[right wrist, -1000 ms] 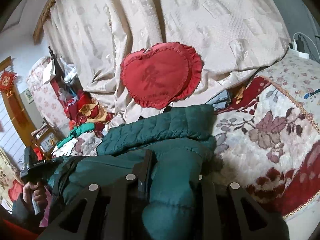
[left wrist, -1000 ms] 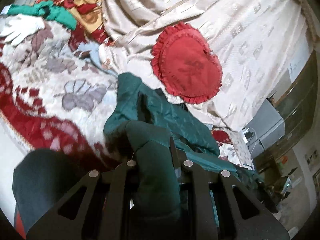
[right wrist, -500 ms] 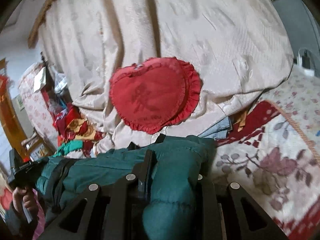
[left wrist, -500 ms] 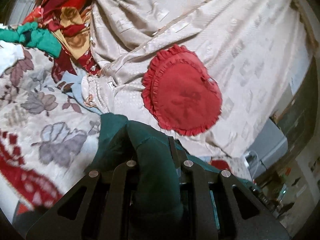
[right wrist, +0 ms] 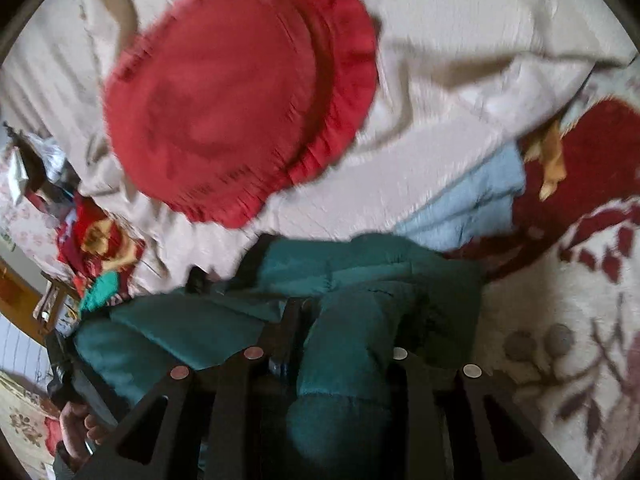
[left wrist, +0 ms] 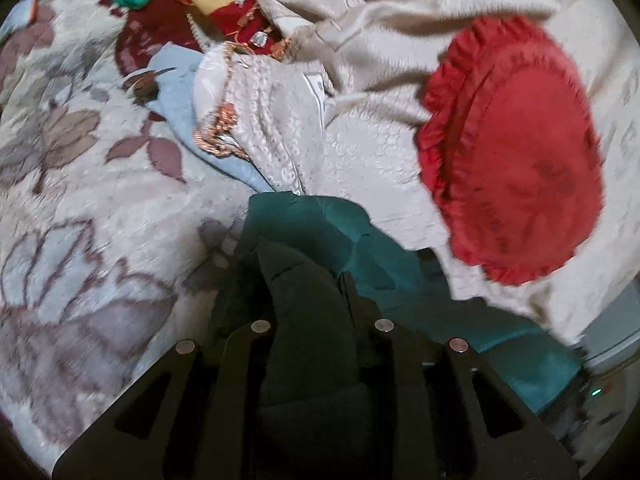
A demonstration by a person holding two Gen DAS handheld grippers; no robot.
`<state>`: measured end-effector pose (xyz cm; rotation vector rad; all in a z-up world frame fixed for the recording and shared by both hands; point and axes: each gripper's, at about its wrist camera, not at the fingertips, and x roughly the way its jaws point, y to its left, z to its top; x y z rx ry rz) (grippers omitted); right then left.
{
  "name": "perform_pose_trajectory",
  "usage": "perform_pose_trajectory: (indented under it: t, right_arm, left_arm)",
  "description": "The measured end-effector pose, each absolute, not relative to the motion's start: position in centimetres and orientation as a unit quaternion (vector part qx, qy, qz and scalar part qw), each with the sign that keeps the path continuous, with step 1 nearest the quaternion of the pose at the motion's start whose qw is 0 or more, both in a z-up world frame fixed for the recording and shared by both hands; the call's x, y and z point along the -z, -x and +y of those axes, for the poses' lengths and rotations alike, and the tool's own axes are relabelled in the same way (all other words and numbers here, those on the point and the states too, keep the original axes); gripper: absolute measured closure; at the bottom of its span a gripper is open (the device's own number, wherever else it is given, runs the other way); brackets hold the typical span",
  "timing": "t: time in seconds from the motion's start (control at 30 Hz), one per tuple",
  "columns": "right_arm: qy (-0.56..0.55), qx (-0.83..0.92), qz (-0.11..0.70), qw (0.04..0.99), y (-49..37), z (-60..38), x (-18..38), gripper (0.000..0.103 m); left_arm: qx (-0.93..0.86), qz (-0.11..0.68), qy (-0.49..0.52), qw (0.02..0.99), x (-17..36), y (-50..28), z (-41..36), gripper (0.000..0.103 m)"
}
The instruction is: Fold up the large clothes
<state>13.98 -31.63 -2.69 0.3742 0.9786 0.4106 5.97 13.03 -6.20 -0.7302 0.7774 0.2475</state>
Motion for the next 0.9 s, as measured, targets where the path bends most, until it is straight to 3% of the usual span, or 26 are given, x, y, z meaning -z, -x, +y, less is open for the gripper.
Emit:
perform_pose_trajectory:
  t: [0.2, 0.23, 0.27, 0.3, 0.33, 0.37, 0.4, 0.47, 0.73, 0.9]
  right_arm:
    - [-0.193, -0.185, 0.477, 0.837, -15.4, -31.6, 4.5, 0.079]
    - [-0.202, -0.183, 0.479, 0.834, -15.4, -31.7, 4.3, 0.078]
    - [-0.220, -0.176, 0.483, 0.829, -15.4, -32.1, 4.2, 0.075]
    - [-0.244, -0.170, 0.486, 0.822, -15.4, -32.5, 4.0, 0.068]
    - [-0.289, -0.169, 0.483, 0.809, -15.0, -33.4, 3.6, 0.064]
    - [-0.327, -0.179, 0.468, 0.801, -14.6, -34.1, 3.1, 0.051]
    - [-0.363, -0.194, 0.446, 0.795, -14.1, -34.7, 2.4, 0.029]
    - [-0.401, -0.212, 0.406, 0.793, -13.5, -35.5, 1.4, 0.016]
    - [-0.446, -0.235, 0.340, 0.794, -12.8, -36.7, -0.5, 0.015]
    - [-0.441, -0.241, 0.318, 0.804, -12.5, -36.6, -1.5, 0.015]
  left_arm:
    - [-0.101, 0.371, 0.343, 0.857, 6.5, -7.0, 13.2, 0.082]
    - [-0.092, 0.366, 0.376, 0.846, 6.4, -6.9, 13.9, 0.079]
    - [-0.078, 0.357, 0.413, 0.834, 6.2, -6.7, 14.6, 0.065]
    - [-0.051, 0.338, 0.459, 0.820, 6.0, -6.3, 15.5, 0.047]
    - [-0.036, 0.323, 0.482, 0.814, 5.6, -6.2, 15.9, 0.041]
    - [-0.025, 0.308, 0.500, 0.809, 5.1, -6.0, 16.3, 0.040]
    - [-0.015, 0.293, 0.512, 0.807, 4.3, -6.0, 16.7, 0.039]
    - [0.002, 0.276, 0.517, 0.810, 3.3, -6.2, 16.7, 0.035]
    - [0.048, 0.217, 0.593, 0.774, 2.9, -5.9, 19.1, 0.028]
    - [-0.007, 0.191, 0.551, 0.812, 0.5, -4.3, 19.5, 0.028]
